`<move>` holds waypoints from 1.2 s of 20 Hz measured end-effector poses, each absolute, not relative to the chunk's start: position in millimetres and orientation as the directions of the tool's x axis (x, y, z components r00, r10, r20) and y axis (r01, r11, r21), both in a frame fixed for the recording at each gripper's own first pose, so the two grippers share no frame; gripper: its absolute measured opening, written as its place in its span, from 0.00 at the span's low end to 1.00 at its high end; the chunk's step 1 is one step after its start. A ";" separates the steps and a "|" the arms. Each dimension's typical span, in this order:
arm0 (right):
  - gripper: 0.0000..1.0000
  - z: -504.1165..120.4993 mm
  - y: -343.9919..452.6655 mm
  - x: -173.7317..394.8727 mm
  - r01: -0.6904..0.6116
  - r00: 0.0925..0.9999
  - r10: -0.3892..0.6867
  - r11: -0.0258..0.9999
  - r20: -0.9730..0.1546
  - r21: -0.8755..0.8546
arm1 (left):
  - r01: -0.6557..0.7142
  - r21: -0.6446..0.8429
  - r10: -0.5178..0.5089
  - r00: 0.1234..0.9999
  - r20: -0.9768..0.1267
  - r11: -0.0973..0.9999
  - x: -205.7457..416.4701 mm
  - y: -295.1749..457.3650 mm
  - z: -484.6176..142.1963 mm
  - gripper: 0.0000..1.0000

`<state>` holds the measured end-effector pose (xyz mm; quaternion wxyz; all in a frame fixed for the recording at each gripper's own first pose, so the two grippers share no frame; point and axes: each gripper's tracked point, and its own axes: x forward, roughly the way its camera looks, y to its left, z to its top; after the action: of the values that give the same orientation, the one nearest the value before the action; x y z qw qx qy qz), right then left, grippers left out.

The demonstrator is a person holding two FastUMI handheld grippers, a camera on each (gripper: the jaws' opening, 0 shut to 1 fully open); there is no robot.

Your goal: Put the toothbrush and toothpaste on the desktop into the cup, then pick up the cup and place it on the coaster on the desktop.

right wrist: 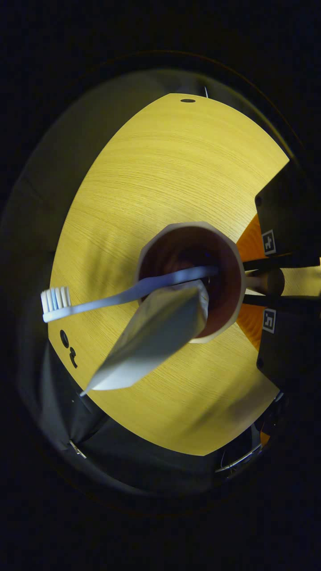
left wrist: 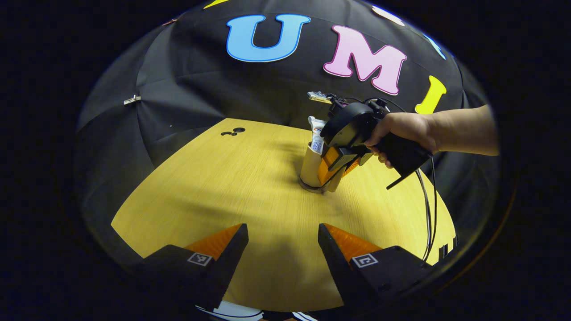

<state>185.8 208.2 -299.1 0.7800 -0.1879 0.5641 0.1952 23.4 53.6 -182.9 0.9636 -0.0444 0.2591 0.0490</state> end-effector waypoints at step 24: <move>0.99 -181.3 168.2 130.2 -0.521 0.418 0.365 0.846 -0.832 0.110 | -0.062 -0.053 0.029 0.882 -0.470 0.997 34.8 23.5 -156.6 0.98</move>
<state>130.2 168.2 -181.3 0.8380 -0.0829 0.4700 0.2644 34.8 23.5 -156.6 0.9695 -0.0332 0.2416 0.0235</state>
